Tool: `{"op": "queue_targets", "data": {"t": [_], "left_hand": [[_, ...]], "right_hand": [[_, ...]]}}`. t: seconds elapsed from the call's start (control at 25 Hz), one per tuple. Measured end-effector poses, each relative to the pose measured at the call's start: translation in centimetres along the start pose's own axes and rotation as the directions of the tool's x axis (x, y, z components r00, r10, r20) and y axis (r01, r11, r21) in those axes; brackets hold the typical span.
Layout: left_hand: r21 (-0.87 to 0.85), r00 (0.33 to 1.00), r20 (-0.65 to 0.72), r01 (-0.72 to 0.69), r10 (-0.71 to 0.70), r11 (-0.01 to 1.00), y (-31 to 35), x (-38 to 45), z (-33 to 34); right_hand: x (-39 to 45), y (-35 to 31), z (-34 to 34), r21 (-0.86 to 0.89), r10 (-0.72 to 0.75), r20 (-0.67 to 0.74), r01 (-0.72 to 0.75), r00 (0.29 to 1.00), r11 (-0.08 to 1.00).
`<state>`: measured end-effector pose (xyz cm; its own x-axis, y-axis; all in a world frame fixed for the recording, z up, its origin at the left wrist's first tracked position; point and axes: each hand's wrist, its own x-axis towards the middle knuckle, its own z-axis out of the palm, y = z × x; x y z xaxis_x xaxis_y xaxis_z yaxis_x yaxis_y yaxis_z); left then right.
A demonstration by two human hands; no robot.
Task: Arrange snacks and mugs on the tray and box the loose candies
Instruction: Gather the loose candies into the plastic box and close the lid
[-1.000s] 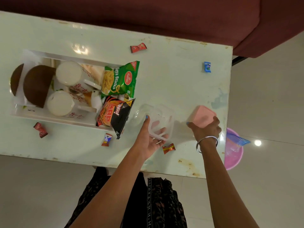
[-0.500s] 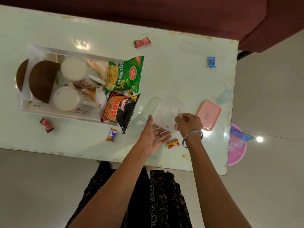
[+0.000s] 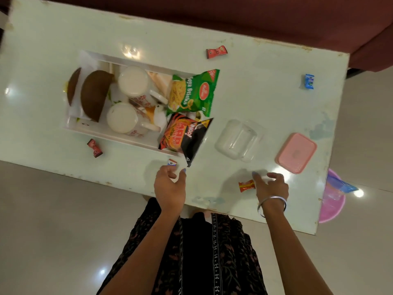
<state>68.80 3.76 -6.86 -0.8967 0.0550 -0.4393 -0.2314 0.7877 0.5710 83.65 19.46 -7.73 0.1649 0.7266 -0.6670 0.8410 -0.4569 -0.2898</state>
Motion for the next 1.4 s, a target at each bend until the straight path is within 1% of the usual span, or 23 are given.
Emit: {"op": "queue_targets", "data": {"t": [0.08, 0.2, 0.28, 0.32, 0.44, 0.56, 0.68, 0.8, 0.84, 0.92, 1.0, 1.08, 1.16, 1.24, 1.32, 1.4], "left_hand": [[0.096, 0.997, -0.029, -0.068, 0.071, 0.993, -0.7, 1.2, -0.3], [0.252, 0.997, -0.001, -0.074, 0.077, 0.965, -1.3, 2.5, -0.2], [0.323, 0.995, 0.040, -0.097, 0.089, 0.941, -1.6, 3.3, -0.1], [0.334, 0.994, 0.064, -0.105, 0.089, 0.937, -1.7, 3.6, -0.1], [0.281, 0.986, 0.133, -0.132, 0.097, 0.950, -1.9, 4.4, -0.3], [0.264, 0.975, 0.163, -0.188, 0.148, 0.946, -2.4, 4.8, -0.8], [0.230, 0.975, 0.139, -0.200, 0.172, 0.952, -3.0, 5.1, -1.6], [0.167, 0.987, 0.086, -0.150, 0.137, 0.975, -3.6, 5.6, -3.0], [0.134, 0.991, 0.051, -0.131, 0.125, 0.982, -3.8, 5.9, -3.7], [0.090, 0.989, -0.059, -0.130, 0.135, 0.987, -4.3, 7.2, -5.3], [0.112, 0.976, -0.178, -0.106, 0.124, 0.988, -4.8, 9.3, -7.1], [0.161, 0.966, -0.249, -0.036, 0.076, 0.986, -4.9, 11.9, -8.7], [0.213, 0.965, -0.261, 0.034, 0.023, 0.977, -5.0, 14.5, -9.7], [0.226, 0.974, -0.226, 0.081, -0.028, 0.971, -5.0, 16.6, -10.2], [0.189, 0.980, -0.195, 0.064, -0.026, 0.980, -5.1, 17.9, -10.2], [0.125, 0.980, -0.199, 0.025, 0.000, 0.992, -5.3, 18.1, -10.0]], "right_hand": [[-1.3, 0.2, 1.9, -0.037, -0.007, 0.029, 0.008, 1.000, 0.999], [-2.8, 0.2, 4.3, -0.121, -0.170, 0.045, 0.174, 0.984, 0.977], [-3.3, -0.1, 5.3, -0.179, -0.276, 0.104, 0.291, 0.956, 0.940], [-3.5, -0.3, 5.7, -0.205, -0.313, 0.145, 0.338, 0.938, 0.918], [-3.9, -1.1, 6.6, -0.280, -0.391, 0.252, 0.453, 0.885, 0.846], [-4.3, -2.0, 7.2, -0.286, -0.448, 0.286, 0.521, 0.847, 0.804], [-4.9, -3.0, 7.8, -0.224, -0.482, 0.304, 0.553, 0.822, 0.802], [-5.9, -3.9, 8.7, -0.127, -0.514, 0.319, 0.573, 0.796, 0.810], [-6.2, -4.1, 9.0, -0.100, -0.526, 0.317, 0.580, 0.789, 0.809], [-6.7, -4.4, 9.5, -0.055, -0.542, 0.319, 0.586, 0.777, 0.808], [-7.1, -4.7, 9.9, -0.036, -0.527, 0.341, 0.571, 0.778, 0.820], [-7.3, -4.7, 9.9, -0.037, -0.509, 0.361, 0.558, 0.781, 0.829], [-7.4, -4.5, 9.8, -0.021, -0.506, 0.364, 0.550, 0.782, 0.835], [-7.6, -4.3, 9.7, 0.011, -0.504, 0.355, 0.536, 0.787, 0.844], [-7.7, -4.0, 9.5, 0.027, -0.499, 0.349, 0.524, 0.793, 0.851], [-7.6, -3.8, 9.4, 0.034, -0.489, 0.342, 0.510, 0.802, 0.860]]}}
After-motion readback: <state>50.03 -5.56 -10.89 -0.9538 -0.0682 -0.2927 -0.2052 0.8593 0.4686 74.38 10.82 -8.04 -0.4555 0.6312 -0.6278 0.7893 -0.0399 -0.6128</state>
